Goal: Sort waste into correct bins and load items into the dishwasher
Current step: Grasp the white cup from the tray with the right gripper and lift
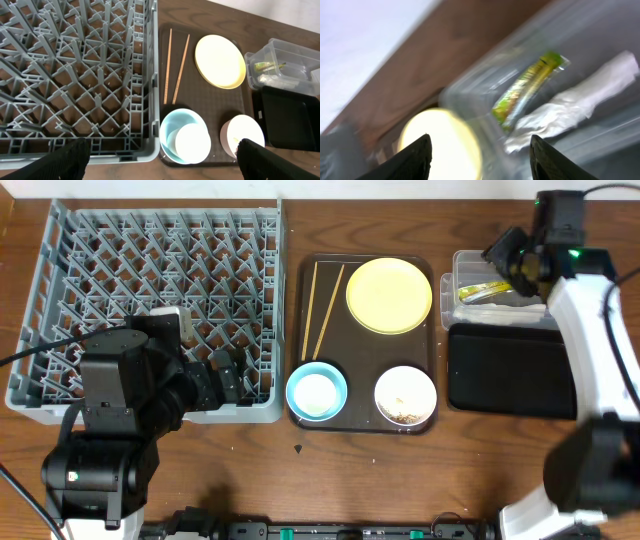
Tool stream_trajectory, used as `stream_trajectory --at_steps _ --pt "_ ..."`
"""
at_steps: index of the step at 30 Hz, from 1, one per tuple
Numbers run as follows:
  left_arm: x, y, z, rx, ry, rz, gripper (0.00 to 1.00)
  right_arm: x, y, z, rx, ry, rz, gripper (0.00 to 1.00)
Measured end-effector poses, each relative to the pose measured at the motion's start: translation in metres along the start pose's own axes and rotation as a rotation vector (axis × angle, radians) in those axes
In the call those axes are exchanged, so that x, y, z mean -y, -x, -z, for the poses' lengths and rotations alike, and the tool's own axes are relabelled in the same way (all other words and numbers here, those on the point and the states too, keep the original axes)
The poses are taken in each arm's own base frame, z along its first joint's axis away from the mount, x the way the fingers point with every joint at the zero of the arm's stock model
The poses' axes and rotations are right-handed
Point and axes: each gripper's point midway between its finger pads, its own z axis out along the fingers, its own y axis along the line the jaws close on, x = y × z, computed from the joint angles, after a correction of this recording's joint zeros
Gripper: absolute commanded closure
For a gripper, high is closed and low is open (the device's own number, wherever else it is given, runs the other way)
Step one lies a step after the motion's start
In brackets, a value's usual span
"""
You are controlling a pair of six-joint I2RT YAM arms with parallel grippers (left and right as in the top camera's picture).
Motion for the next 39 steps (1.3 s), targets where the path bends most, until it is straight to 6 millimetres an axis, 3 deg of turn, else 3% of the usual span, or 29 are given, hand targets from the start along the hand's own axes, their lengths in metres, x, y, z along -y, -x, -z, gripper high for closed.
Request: stream_trajectory --at_steps 3,5,8,14,20,24,27,30,34,36,37,39 --pt "0.0 0.0 0.0 0.0 0.0 0.0 0.05 -0.031 -0.011 0.045 0.001 0.112 0.145 0.4" --pt "0.0 0.0 0.0 -0.001 0.0 0.0 0.05 -0.05 -0.034 0.073 -0.035 0.178 0.26 0.4" --pt "-0.002 -0.007 0.0 -0.026 0.006 0.006 0.05 -0.066 -0.077 0.097 -0.129 0.23 0.402 0.38" --pt "0.001 -0.011 0.0 -0.047 -0.011 0.011 0.05 -0.071 -0.155 0.109 -0.339 0.241 0.611 0.43" --pt "-0.001 -0.011 0.0 -0.046 -0.002 0.011 0.05 -0.091 -0.233 0.125 -0.46 0.341 0.874 0.46" --pt "-0.01 -0.009 0.0 -0.032 0.054 0.03 0.05 -0.095 -0.284 0.12 -0.517 0.396 0.993 0.45" --pt "-0.014 -0.008 0.001 -0.028 0.076 0.04 0.05 -0.09 -0.32 0.106 -0.554 0.419 1.057 0.46" --pt "-0.016 -0.009 0.001 -0.027 0.087 0.049 0.05 -0.079 -0.344 0.084 -0.585 0.395 1.087 0.47" --pt "-0.017 -0.008 0.001 -0.025 0.094 0.057 0.05 -0.065 -0.36 0.05 -0.598 0.348 1.102 0.51" --pt "-0.017 -0.008 0.001 -0.024 0.095 0.057 0.05 -0.061 -0.367 0.033 -0.608 0.324 1.107 0.64" --pt "-0.017 -0.008 0.001 -0.024 0.096 0.057 0.05 -0.058 -0.37 0.026 -0.617 0.309 1.11 0.8" --pt "-0.018 -0.009 0.001 -0.027 0.098 0.058 0.05 -0.051 -0.375 0.015 -0.642 0.28 1.108 0.96"
